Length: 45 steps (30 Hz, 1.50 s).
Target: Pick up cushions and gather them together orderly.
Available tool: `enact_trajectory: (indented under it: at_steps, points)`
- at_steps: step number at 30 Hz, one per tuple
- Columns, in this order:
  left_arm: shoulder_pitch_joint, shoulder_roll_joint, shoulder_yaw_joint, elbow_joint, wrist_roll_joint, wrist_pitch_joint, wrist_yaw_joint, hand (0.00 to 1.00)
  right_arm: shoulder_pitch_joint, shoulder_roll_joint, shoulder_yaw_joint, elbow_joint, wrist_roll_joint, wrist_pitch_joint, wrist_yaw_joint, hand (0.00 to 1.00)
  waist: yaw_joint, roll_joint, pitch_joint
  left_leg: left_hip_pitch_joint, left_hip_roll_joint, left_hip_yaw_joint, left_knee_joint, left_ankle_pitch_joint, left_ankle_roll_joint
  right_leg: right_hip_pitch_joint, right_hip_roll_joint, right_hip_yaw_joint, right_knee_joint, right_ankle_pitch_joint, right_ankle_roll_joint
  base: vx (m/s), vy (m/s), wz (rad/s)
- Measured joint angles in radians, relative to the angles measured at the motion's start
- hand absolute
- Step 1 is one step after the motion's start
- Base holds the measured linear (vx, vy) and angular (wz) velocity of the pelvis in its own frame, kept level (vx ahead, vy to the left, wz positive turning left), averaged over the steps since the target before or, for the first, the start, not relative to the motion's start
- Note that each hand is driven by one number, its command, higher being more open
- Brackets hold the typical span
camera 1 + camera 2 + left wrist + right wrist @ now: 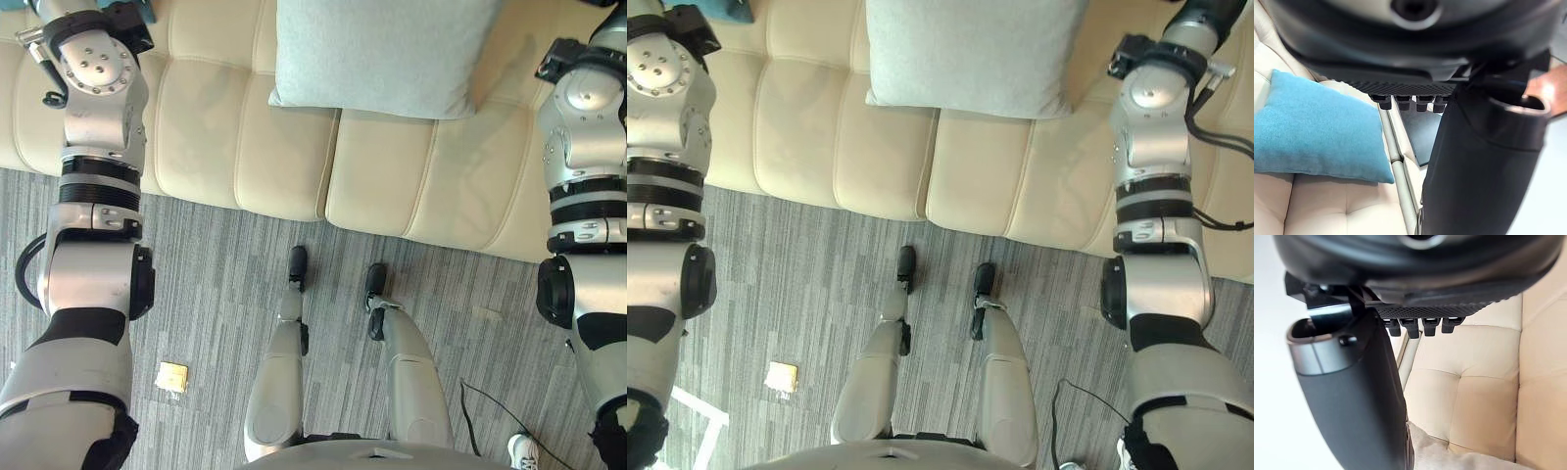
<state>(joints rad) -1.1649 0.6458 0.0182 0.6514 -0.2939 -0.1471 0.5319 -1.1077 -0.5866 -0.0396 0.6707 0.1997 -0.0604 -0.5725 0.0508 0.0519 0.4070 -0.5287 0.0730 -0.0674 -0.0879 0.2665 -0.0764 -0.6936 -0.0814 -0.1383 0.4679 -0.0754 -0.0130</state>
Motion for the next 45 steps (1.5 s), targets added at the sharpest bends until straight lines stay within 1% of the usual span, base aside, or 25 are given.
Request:
enact_trajectory:
  at_steps: [1,2,6,7,8,9,10,11,13,14,16,17,18,19,20,22,25,26,29,32,35,40,42,43,45]
  points:
    - [0.024,0.000,0.011,-0.015,-0.017,-0.007,-0.004,1.00,0.019,0.000,-0.011,-0.009,0.011,0.000,0.007,1.00,0.000,0.000,0.000,0.004,-0.002,0.002,0.000,-0.002,0.007,0.003,-0.002,0.002,0.001,-0.001,0.001,-0.01,-0.084,-0.01]
    - [0.086,0.000,0.040,-0.045,-0.043,-0.017,-0.018,1.00,0.063,0.000,-0.036,-0.025,0.040,0.000,0.015,1.00,0.000,0.000,0.000,0.012,-0.004,0.005,0.000,-0.005,0.021,0.010,-0.005,0.006,0.003,-0.004,0.006,0.00,-0.086,0.01]
    - [0.315,-0.016,0.108,-0.130,-0.101,-0.026,-0.055,1.00,0.225,0.001,-0.121,-0.114,0.092,-0.002,0.031,1.00,-0.006,-0.001,0.000,0.036,-0.016,0.009,0.001,0.000,0.023,0.027,-0.012,0.016,0.018,-0.021,0.015,0.02,-0.096,0.04]
    - [0.400,-0.048,0.132,-0.167,-0.119,-0.028,-0.064,1.00,0.298,0.006,-0.142,-0.156,0.108,-0.004,0.045,1.00,-0.006,-0.001,0.000,0.050,-0.017,0.009,0.001,0.000,0.023,0.041,-0.013,0.020,0.017,-0.024,0.018,0.05,-0.099,0.08]
    - [0.511,-0.106,0.156,-0.212,-0.138,-0.033,-0.078,1.00,0.400,0.025,-0.164,-0.211,0.117,-0.010,0.064,1.00,-0.008,-0.004,-0.002,0.070,-0.020,0.009,0.001,-0.001,0.025,0.065,-0.011,0.031,0.014,-0.031,0.025,0.05,-0.102,0.10]
    - [0.567,-0.133,0.158,-0.231,-0.139,-0.039,-0.082,1.00,0.452,0.044,-0.175,-0.239,0.117,-0.015,0.075,1.00,-0.008,-0.008,-0.005,0.079,-0.020,0.009,0.001,-0.005,0.029,0.077,-0.010,0.033,0.009,-0.036,0.026,0.06,-0.106,0.04]
    - [0.672,-0.181,0.158,-0.269,-0.138,-0.044,-0.094,1.00,0.540,0.082,-0.186,-0.281,0.117,-0.027,0.094,1.00,-0.007,-0.020,-0.013,0.092,-0.020,0.009,0.001,-0.014,0.041,0.092,-0.006,0.035,-0.002,-0.038,0.025,0.06,-0.104,-0.01]
    - [0.760,-0.231,0.155,-0.298,-0.137,-0.045,-0.107,1.00,0.621,0.118,-0.188,-0.320,0.115,-0.039,0.117,1.00,-0.008,-0.027,-0.018,0.098,-0.019,0.008,0.001,-0.017,0.042,0.104,-0.002,0.034,-0.013,-0.038,0.025,0.07,-0.146,-0.04]
    - [0.894,-0.331,0.144,-0.317,-0.129,-0.044,-0.138,1.00,0.750,0.195,-0.199,-0.371,0.102,-0.047,0.158,1.00,-0.007,-0.038,-0.026,0.111,-0.013,0.007,0.001,-0.028,0.045,0.126,0.006,0.032,-0.031,-0.038,0.025,0.05,-0.120,-0.02]
    - [1.007,-0.413,0.126,-0.313,-0.127,-0.036,-0.173,1.00,0.855,0.274,-0.203,-0.380,0.076,-0.050,0.196,1.00,-0.007,-0.051,-0.034,0.127,-0.009,0.007,0.001,-0.036,0.040,0.147,0.010,0.031,-0.043,-0.038,0.025,0.03,-0.075,-0.03]
    - [1.140,-0.478,0.075,-0.306,-0.121,-0.020,-0.221,1.00,0.983,0.367,-0.209,-0.380,0.047,-0.050,0.235,1.00,-0.002,-0.060,-0.048,0.154,-0.004,0.010,0.001,-0.049,0.033,0.183,0.015,0.029,-0.060,-0.038,0.025,0.05,-0.076,-0.03]
    - [1.206,-0.507,0.053,-0.287,-0.097,-0.008,-0.265,1.00,1.063,0.424,-0.212,-0.379,0.016,-0.049,0.260,1.00,-0.001,-0.061,-0.051,0.183,-0.002,0.010,0.001,-0.058,0.029,0.219,0.017,0.027,-0.078,-0.038,0.025,0.06,-0.059,-0.04]
    - [1.263,-0.527,0.036,-0.250,-0.065,0.001,-0.302,1.00,1.140,0.475,-0.209,-0.373,-0.012,-0.048,0.285,1.00,0.001,-0.059,-0.074,0.205,0.002,0.015,0.002,-0.066,0.020,0.248,0.016,0.027,-0.095,-0.038,0.026,0.05,-0.031,-0.05]
    - [1.284,-0.536,0.035,-0.229,-0.048,0.006,-0.318,1.00,1.170,0.494,-0.205,-0.365,-0.025,-0.047,0.292,1.00,0.001,-0.059,-0.093,0.215,0.004,0.018,0.002,-0.070,0.019,0.259,0.017,0.027,-0.106,-0.037,0.028,0.07,-0.017,-0.12]
    - [1.320,-0.550,0.036,-0.185,-0.023,0.010,-0.342,1.00,1.226,0.526,-0.202,-0.350,-0.043,-0.043,0.309,1.00,0.003,-0.058,-0.132,0.233,0.007,0.026,0.002,-0.078,0.013,0.285,0.021,0.029,-0.124,-0.036,0.034,0.08,-0.009,-0.12]
    - [1.363,-0.570,0.039,-0.096,0.020,0.018,-0.378,1.00,1.304,0.554,-0.185,-0.288,-0.072,-0.043,0.328,1.00,0.003,-0.052,-0.198,0.289,0.011,0.032,0.002,-0.100,0.009,0.360,0.026,0.028,-0.170,-0.033,0.039,0.09,-0.001,-0.09]
    - [1.374,-0.593,0.063,0.046,0.092,0.019,-0.414,1.00,1.346,0.569,-0.175,-0.155,-0.112,-0.042,0.353,1.00,0.002,-0.042,-0.285,0.352,0.014,0.041,0.002,-0.126,0.008,0.448,0.030,0.028,-0.232,-0.026,0.045,0.10,0.032,-0.04]
    - [1.371,-0.604,0.086,0.086,0.113,0.019,-0.417,1.00,1.345,0.575,-0.175,-0.107,-0.123,-0.041,0.357,1.00,0.002,-0.041,-0.302,0.370,0.015,0.046,0.002,-0.135,0.004,0.473,0.032,0.028,-0.251,-0.021,0.045,0.04,0.026,-0.07]
    - [1.359,-0.613,0.118,0.171,0.170,0.024,-0.420,1.00,1.338,0.589,-0.175,-0.006,-0.155,-0.035,0.369,1.00,0.002,-0.040,-0.334,0.405,0.016,0.052,0.002,-0.145,0.006,0.524,0.034,0.029,-0.288,-0.011,0.053,0.04,0.017,-0.03]
    - [1.335,-0.615,0.140,0.240,0.218,0.031,-0.413,1.00,1.332,0.601,-0.178,0.088,-0.181,-0.027,0.376,1.00,0.003,-0.044,-0.353,0.438,0.015,0.053,0.002,-0.154,-0.001,0.576,0.034,0.026,-0.326,0.000,0.052,0.06,0.015,0.02]
    - [1.325,-0.616,0.156,0.264,0.229,0.040,-0.406,1.00,1.319,0.620,-0.200,0.121,-0.181,-0.014,0.377,1.00,0.003,-0.051,-0.358,0.463,0.014,0.063,0.002,-0.162,-0.002,0.612,0.034,0.034,-0.353,0.011,0.059,0.06,0.017,-0.07]
    - [1.295,-0.618,0.154,0.299,0.255,0.044,-0.406,1.00,1.277,0.626,-0.213,0.162,-0.181,-0.003,0.376,1.00,0.003,-0.064,-0.357,0.493,0.010,0.102,0.002,-0.168,0.002,0.626,0.030,0.067,-0.356,0.021,0.070,0.00,0.027,-0.20]
    - [1.275,-0.617,0.154,0.310,0.267,0.044,-0.404,1.00,1.247,0.628,-0.208,0.181,-0.180,0.001,0.375,1.00,0.005,-0.071,-0.353,0.501,0.011,0.134,0.003,-0.170,0.006,0.620,0.031,0.098,-0.355,0.034,0.075,-0.07,0.039,-0.44]
    - [1.264,-0.615,0.154,0.319,0.267,0.046,-0.401,1.00,1.226,0.628,-0.191,0.190,-0.180,0.002,0.375,1.00,0.008,-0.079,-0.348,0.493,0.015,0.159,0.020,-0.176,0.010,0.604,0.031,0.123,-0.348,0.044,0.076,-0.11,0.043,-0.53]
    - [1.252,-0.608,0.153,0.319,0.268,0.047,-0.399,1.00,1.207,0.629,-0.171,0.193,-0.181,0.005,0.373,1.00,0.010,-0.088,-0.338,0.472,0.016,0.175,0.057,-0.192,0.015,0.591,0.031,0.140,-0.346,0.056,0.079,-0.13,0.037,-0.38]
